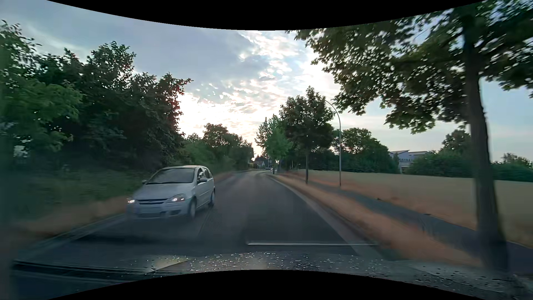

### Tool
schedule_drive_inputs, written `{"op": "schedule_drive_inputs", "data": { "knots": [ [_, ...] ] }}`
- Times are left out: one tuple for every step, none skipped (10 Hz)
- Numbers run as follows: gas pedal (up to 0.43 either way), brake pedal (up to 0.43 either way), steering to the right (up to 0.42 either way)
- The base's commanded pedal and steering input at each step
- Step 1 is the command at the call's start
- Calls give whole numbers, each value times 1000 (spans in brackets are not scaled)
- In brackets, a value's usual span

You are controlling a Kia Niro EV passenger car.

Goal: Follow the waypoints while adhering to traffic rules and regulations

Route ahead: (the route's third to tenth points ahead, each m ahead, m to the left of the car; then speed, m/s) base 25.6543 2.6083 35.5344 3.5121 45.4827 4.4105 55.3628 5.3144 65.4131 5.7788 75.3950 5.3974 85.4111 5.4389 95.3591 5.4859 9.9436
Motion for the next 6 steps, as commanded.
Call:
{"op": "schedule_drive_inputs", "data": {
  "knots": [
    [0,0,-26],
    [0,0,-26],
    [0,0,-26],
    [0,0,-26],
    [0,0,-26],
    [0,0,-26]
  ]
}}
